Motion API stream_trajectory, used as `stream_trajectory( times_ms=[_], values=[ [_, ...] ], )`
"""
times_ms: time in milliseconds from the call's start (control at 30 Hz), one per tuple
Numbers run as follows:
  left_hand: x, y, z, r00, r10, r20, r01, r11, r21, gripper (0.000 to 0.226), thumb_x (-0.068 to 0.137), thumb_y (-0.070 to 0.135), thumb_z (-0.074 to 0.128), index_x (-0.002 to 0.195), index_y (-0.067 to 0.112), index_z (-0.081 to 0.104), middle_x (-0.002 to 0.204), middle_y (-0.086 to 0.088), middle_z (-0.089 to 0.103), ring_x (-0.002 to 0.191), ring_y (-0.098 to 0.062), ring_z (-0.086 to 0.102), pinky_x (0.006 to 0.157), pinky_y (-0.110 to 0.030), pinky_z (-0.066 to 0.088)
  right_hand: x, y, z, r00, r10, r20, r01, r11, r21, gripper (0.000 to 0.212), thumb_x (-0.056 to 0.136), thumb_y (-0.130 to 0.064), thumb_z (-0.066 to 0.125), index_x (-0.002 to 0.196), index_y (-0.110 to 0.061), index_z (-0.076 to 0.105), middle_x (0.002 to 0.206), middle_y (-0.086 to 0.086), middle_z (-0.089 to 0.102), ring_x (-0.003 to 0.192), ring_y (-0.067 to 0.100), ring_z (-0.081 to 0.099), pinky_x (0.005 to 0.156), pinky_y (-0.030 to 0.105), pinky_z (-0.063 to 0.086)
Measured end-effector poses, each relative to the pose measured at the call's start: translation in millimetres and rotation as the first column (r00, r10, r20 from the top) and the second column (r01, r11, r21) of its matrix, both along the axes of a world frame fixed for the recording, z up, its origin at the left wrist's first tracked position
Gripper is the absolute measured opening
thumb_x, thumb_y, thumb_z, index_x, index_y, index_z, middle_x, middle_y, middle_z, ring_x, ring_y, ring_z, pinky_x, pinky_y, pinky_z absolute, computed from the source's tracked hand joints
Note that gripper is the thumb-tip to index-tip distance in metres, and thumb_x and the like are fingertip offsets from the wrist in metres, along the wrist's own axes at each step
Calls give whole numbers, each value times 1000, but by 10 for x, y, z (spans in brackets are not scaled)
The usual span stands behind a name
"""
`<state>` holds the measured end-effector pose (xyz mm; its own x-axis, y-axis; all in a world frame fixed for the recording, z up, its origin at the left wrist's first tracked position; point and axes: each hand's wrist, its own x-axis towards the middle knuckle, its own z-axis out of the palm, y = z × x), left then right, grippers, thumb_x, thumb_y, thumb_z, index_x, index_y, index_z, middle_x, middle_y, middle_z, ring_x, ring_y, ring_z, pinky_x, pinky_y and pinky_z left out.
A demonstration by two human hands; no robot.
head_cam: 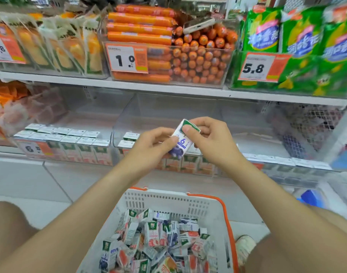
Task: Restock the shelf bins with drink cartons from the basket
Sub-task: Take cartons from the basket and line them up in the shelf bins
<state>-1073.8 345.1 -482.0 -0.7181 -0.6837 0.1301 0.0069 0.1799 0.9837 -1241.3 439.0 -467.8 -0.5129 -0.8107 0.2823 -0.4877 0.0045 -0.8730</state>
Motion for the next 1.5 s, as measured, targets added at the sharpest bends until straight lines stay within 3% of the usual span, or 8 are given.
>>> stream_trajectory(
  times_ms=[167,333,500,900,1067,1233,1333,1500],
  values=[
    [-371,226,-39,994,-75,-73,70,995,-69,21,105,11,62,123,12,73,96,-8,81,83,-19,76,80,-26,59,-432,295,218,994,-3,-111,20,988,153,29,95,-51,65,101,-26,78,84,-3,79,77,16,72,84,51,60],
    [-807,365,-141,994,99,37,-63,837,-544,17,104,23,64,113,27,78,107,18,75,97,1,68,83,-18,50,-916,649,398,899,-244,-364,297,950,98,24,100,-39,63,109,-21,76,97,-3,75,96,21,67,84,30,49],
    [-1167,500,-407,966,123,228,84,684,-725,33,98,17,67,130,26,65,135,6,57,125,-17,56,109,-39,45,-1463,712,228,759,-196,-621,453,843,288,29,101,-25,65,124,-8,64,116,21,68,111,45,57,86,48,51],
    [-1193,597,-687,957,65,283,169,667,-725,55,95,6,60,144,30,50,147,10,45,127,-21,54,109,-46,43,-1757,503,-184,871,246,-425,188,633,751,35,103,-20,51,134,-19,67,137,7,65,122,31,60,99,37,48],
    [-1052,555,-614,967,-7,256,185,708,-681,48,99,7,57,141,28,53,142,11,50,108,-13,59,99,-32,48,-1606,517,-177,828,152,-540,326,654,683,41,98,-18,50,137,-10,60,137,19,61,124,41,57,102,46,51],
    [-733,471,-678,991,93,100,20,625,-781,17,94,6,59,105,18,65,111,5,49,93,-18,56,81,-34,50,-773,632,8,784,-77,-616,295,920,259,26,82,-17,46,88,-17,71,84,7,73,82,31,66,74,38,56],
    [-449,375,-848,977,102,188,84,624,-777,17,90,14,48,95,21,63,97,8,51,83,-20,55,70,-42,51,-150,694,-79,820,197,-537,72,896,439,21,83,-21,49,74,-17,67,71,5,67,73,30,63,63,34,51],
    [33,177,-1402,809,92,581,357,708,-610,29,95,7,49,92,32,64,92,14,55,85,-18,57,73,-38,49,392,544,-673,660,663,-354,-77,528,846,30,93,-10,51,65,-17,41,70,8,49,86,36,62,65,42,54]
  ],
)
